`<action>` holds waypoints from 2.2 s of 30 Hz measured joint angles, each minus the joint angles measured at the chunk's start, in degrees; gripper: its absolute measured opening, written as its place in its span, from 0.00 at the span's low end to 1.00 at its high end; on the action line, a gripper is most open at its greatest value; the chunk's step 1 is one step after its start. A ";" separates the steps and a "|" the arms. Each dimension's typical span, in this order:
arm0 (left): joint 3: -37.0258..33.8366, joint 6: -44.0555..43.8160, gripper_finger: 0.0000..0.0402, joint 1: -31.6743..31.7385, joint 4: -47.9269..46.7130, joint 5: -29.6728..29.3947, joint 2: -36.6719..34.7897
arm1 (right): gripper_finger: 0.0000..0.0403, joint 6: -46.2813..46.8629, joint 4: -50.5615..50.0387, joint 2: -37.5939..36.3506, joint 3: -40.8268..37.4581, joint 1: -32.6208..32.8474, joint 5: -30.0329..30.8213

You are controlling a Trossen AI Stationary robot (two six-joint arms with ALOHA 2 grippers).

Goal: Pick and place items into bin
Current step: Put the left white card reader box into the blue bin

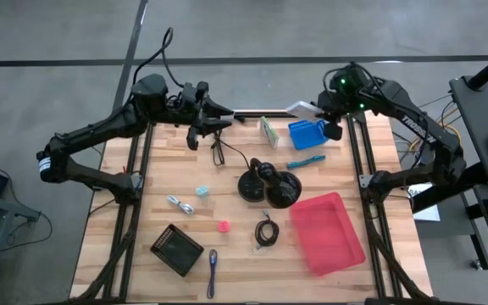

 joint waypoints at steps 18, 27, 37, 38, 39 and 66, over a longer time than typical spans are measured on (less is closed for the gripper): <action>0.00 0.02 0.37 0.00 -2.07 0.00 -0.07 | 0.07 -17.92 -0.97 1.88 -9.36 -7.85 0.95; 0.00 -0.02 0.37 0.00 -2.09 -0.01 0.00 | 0.07 -21.72 0.91 8.30 -10.26 -7.95 6.70; 0.00 -0.04 0.37 0.00 -2.08 0.00 0.00 | 0.07 -18.47 1.74 14.06 -10.26 -7.99 11.33; -0.01 -0.04 0.37 -0.02 -2.07 0.00 0.00 | 0.07 -18.20 1.74 14.26 -10.26 -7.99 11.34; 0.00 -0.02 0.37 -0.01 -2.08 0.00 0.00 | 0.07 -17.95 1.95 14.41 -10.26 -7.99 11.34; 0.00 0.02 0.37 -0.02 -2.05 0.00 0.00 | 0.09 -7.36 15.62 14.44 -9.67 -7.93 0.22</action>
